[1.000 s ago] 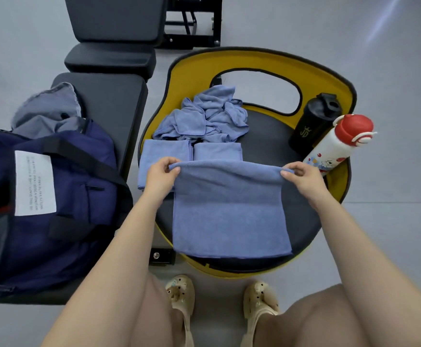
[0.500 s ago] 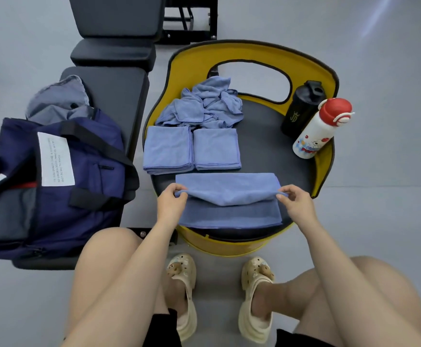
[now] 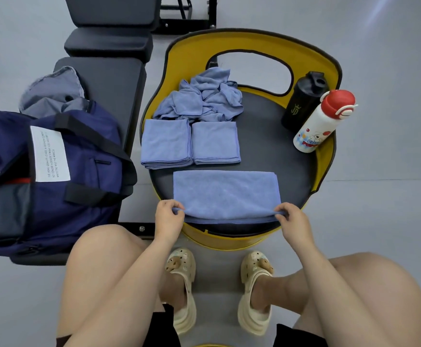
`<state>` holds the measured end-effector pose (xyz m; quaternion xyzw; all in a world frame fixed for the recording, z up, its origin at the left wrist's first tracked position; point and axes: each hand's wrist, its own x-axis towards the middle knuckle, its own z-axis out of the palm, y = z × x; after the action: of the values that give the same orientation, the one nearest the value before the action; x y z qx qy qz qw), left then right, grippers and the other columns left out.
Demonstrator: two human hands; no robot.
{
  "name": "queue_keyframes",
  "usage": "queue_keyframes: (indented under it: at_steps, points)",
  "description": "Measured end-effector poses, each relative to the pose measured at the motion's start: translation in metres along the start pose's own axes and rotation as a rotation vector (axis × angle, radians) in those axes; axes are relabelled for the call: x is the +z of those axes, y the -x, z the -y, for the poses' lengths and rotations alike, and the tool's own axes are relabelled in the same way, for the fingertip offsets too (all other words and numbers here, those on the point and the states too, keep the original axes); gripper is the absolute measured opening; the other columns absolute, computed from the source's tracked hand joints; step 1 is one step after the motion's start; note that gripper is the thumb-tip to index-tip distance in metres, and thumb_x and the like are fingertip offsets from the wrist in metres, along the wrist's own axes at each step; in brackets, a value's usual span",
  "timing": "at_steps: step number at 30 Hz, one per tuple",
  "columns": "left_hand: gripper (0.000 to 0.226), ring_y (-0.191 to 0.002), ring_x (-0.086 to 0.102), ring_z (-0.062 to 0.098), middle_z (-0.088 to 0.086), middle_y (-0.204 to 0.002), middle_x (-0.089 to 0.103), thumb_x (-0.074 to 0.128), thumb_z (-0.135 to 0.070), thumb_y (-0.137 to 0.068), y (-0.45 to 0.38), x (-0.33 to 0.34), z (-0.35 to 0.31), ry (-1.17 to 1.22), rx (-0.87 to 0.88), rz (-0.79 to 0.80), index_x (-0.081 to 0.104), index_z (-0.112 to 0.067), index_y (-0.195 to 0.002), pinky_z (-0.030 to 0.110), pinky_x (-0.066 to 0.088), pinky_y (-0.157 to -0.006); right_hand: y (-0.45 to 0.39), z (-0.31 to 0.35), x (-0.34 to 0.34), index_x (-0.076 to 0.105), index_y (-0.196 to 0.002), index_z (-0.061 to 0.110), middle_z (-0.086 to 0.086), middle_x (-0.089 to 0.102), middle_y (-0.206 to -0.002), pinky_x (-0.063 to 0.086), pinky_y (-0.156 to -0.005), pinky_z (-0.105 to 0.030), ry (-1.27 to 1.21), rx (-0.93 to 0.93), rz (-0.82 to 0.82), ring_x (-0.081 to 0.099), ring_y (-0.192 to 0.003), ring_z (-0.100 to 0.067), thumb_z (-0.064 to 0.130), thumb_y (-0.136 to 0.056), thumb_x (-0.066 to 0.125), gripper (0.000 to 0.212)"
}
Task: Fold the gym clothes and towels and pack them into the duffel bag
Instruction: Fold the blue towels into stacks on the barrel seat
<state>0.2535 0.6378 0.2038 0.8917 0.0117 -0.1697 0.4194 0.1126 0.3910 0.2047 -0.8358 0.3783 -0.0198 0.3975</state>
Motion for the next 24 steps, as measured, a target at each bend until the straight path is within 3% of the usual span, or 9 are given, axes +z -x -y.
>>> queue_keyframes:
  at_steps: [2,6,9,12,15,17,20,22,24]
  points:
    - [0.021,-0.087,0.047,0.016,0.003,-0.108,0.044,0.049,0.003,-0.088,-0.001,0.002,0.002,-0.05,-0.029,0.006,0.056,-0.013,-0.077,0.013,0.032,-0.065,0.0,-0.003,0.002,0.059,-0.094,0.009,-0.001,0.055,-0.099,0.036,-0.078,-0.023,0.037,0.003,0.001,0.052,-0.093,-0.018,-0.001,-0.093,0.052,0.013]
    - [0.026,-0.088,0.05,0.022,0.014,-0.107,0.055,0.045,0.007,-0.084,-0.011,0.006,0.015,-0.094,-0.155,0.061,0.056,-0.01,-0.066,0.028,0.04,-0.073,-0.003,-0.01,0.004,0.061,-0.1,0.006,-0.001,0.054,-0.101,0.036,-0.078,-0.023,0.107,0.035,0.007,0.055,-0.099,-0.021,-0.001,-0.093,0.051,0.015]
    - [0.023,-0.098,0.051,0.024,0.009,-0.112,0.057,0.046,-0.001,-0.083,-0.01,0.007,0.018,-0.231,-0.205,0.058,0.064,-0.011,-0.071,0.032,0.045,-0.081,-0.003,-0.009,0.003,0.063,-0.096,0.014,0.002,0.058,-0.105,0.038,-0.074,-0.025,0.369,-0.015,0.074,0.053,-0.101,-0.02,0.011,-0.09,0.053,0.013]
    - [0.02,-0.111,0.043,0.021,-0.001,-0.115,0.049,0.048,-0.007,-0.087,-0.005,0.009,0.005,-0.491,0.007,-0.079,0.066,-0.015,-0.086,0.035,0.039,-0.09,0.0,0.007,0.004,0.062,-0.08,0.016,0.005,0.057,-0.09,0.041,-0.073,-0.027,0.555,-0.113,-0.052,0.05,-0.095,-0.016,0.025,-0.089,0.051,0.018]
    - [0.024,-0.119,0.041,0.022,0.002,-0.125,0.049,0.046,-0.006,-0.089,-0.004,0.022,-0.014,-0.546,0.273,-0.06,0.062,-0.015,-0.105,0.032,0.036,-0.093,-0.006,0.021,0.019,0.06,-0.071,0.007,-0.003,0.06,-0.076,0.05,-0.07,-0.035,0.46,-0.343,-0.176,0.056,-0.079,-0.023,0.015,-0.091,0.053,0.023]
    - [0.038,-0.135,0.031,0.022,0.004,-0.143,0.039,0.041,-0.003,-0.092,-0.008,0.04,-0.024,-0.565,0.382,0.038,0.053,-0.014,-0.126,0.031,0.028,-0.105,-0.015,0.028,0.038,0.067,-0.083,0.003,-0.009,0.067,-0.088,0.05,-0.081,-0.037,0.39,-0.412,-0.126,0.062,-0.09,-0.031,0.012,-0.093,0.053,0.019]
    - [0.05,-0.147,0.004,0.017,0.001,-0.159,0.012,0.026,-0.009,-0.099,-0.017,0.069,-0.035,-0.641,0.482,0.148,0.022,-0.013,-0.149,0.03,0.005,-0.118,-0.03,0.039,0.07,0.068,-0.109,0.0,-0.015,0.064,-0.121,0.041,-0.102,-0.044,0.384,-0.462,-0.023,0.056,-0.12,-0.034,0.019,-0.095,0.036,0.04]
    - [0.054,-0.147,-0.005,0.015,-0.001,-0.16,-0.001,0.011,-0.022,-0.099,-0.025,0.086,-0.034,-0.755,0.525,0.218,0.004,-0.014,-0.152,0.03,-0.003,-0.118,-0.039,0.046,0.085,0.052,-0.134,0.004,-0.013,0.042,-0.147,0.027,-0.114,-0.044,0.479,-0.465,0.108,0.035,-0.139,-0.031,0.028,-0.093,0.02,0.058]
    - [0.059,-0.147,-0.004,0.015,-0.001,-0.159,-0.004,-0.001,-0.033,-0.095,-0.031,0.095,-0.026,-0.851,0.574,0.246,-0.002,-0.014,-0.15,0.033,-0.001,-0.118,-0.044,0.042,0.093,0.024,-0.151,0.015,-0.002,0.011,-0.16,0.0,-0.119,-0.036,0.543,-0.438,0.186,0.005,-0.148,-0.021,0.04,-0.088,0.0,0.071]
